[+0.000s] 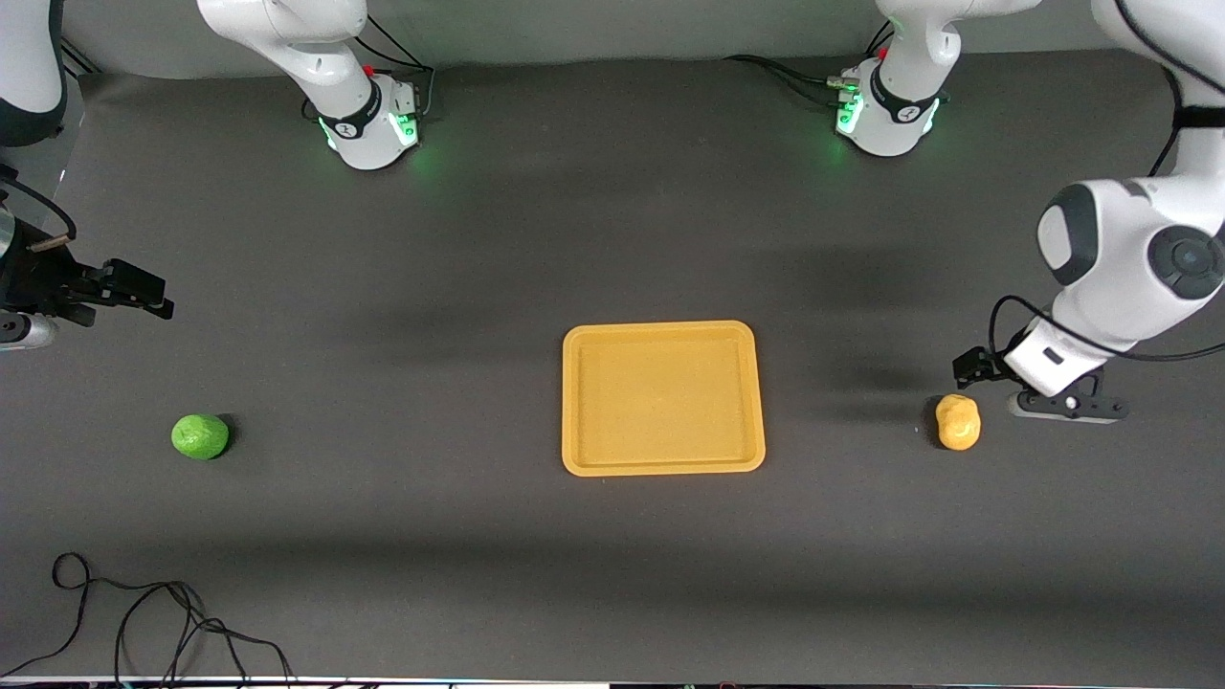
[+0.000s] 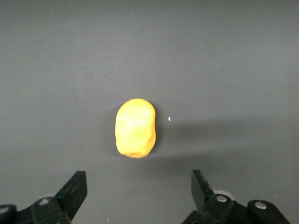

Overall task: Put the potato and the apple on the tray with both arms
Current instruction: 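Reach the left gripper down to the yellow potato and grasp it, then carry the potato with the left gripper over the yellow tray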

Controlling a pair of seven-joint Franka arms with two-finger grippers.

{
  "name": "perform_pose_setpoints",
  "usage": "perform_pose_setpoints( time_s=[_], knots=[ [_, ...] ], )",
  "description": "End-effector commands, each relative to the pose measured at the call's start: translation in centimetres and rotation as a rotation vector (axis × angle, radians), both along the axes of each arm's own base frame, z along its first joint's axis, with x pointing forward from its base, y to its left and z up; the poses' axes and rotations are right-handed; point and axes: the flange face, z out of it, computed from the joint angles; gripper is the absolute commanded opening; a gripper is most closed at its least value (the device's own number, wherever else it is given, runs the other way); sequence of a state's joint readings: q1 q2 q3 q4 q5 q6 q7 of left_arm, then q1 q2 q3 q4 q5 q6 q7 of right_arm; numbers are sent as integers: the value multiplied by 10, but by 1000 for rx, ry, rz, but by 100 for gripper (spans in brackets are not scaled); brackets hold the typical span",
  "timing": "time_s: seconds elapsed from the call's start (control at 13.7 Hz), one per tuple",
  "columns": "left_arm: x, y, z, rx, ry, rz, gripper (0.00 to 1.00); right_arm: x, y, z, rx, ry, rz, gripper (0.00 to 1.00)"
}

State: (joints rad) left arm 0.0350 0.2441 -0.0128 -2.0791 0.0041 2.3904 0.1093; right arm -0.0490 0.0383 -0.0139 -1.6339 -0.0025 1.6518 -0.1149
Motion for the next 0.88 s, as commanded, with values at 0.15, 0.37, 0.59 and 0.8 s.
perform_pose_setpoints(
  time_s=[0.15, 0.37, 0.59, 0.8],
  knots=[
    [12, 22, -85, 8, 4, -44, 99, 2, -1, 4, -6, 0, -21, 100],
    [9, 23, -102, 6, 29, -63, 99, 3, -1, 4, -6, 1, -21, 100],
    [19, 23, -101, -1, 15, -55, 98, 3, -1, 4, -6, 0, -22, 100],
    [27, 24, -116, -2, 22, -56, 92, 3, -1, 2, -7, 4, -19, 100]
  ],
)
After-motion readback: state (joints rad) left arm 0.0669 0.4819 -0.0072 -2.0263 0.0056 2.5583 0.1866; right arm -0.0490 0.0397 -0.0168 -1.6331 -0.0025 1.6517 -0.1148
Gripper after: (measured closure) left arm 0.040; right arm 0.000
